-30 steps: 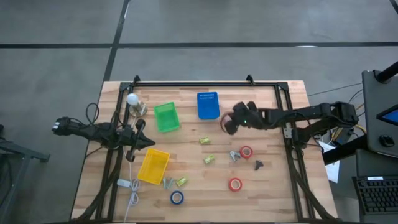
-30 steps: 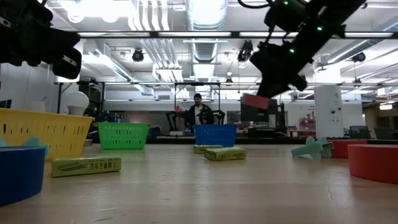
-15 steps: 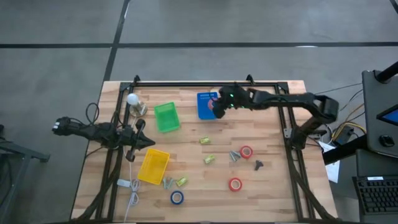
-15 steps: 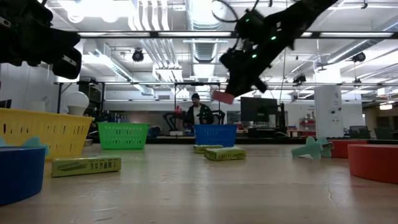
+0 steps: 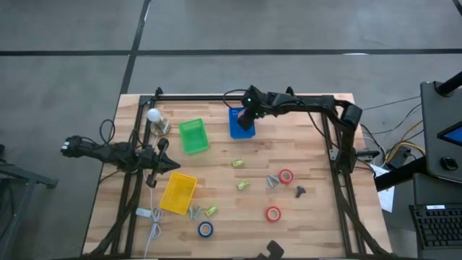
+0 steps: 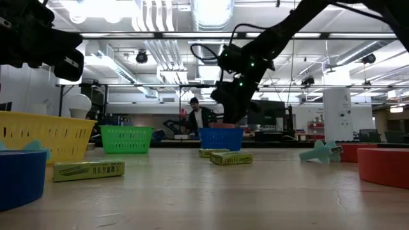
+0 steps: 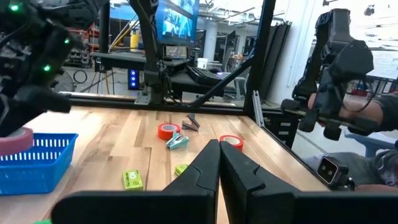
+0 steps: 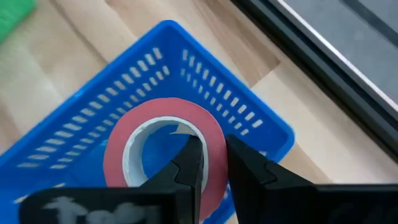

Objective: Pick and place Stapler, Stapler remover, tape
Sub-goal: Put the pink tape into the blue bin

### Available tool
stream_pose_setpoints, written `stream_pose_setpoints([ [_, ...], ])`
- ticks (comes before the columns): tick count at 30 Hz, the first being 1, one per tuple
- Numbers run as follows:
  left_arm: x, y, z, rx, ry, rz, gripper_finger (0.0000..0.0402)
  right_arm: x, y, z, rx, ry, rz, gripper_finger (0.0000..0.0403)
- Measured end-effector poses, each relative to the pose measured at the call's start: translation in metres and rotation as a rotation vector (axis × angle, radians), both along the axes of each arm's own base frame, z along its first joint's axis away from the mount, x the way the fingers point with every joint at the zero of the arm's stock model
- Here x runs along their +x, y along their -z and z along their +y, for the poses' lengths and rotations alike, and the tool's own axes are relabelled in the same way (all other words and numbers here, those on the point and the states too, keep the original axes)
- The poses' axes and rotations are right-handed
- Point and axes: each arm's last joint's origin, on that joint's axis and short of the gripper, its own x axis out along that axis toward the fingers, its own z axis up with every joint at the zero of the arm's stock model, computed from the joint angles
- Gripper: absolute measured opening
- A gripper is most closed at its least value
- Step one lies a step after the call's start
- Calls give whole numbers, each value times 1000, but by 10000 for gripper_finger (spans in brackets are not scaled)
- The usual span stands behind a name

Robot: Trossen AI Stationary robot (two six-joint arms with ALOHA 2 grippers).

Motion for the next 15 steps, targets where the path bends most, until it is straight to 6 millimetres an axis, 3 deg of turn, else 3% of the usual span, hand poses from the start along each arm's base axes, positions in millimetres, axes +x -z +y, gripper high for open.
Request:
stream_pose_setpoints([
  [15,0,0,0,1,0,3,14,11,14,-9,-13,-31,36,67],
])
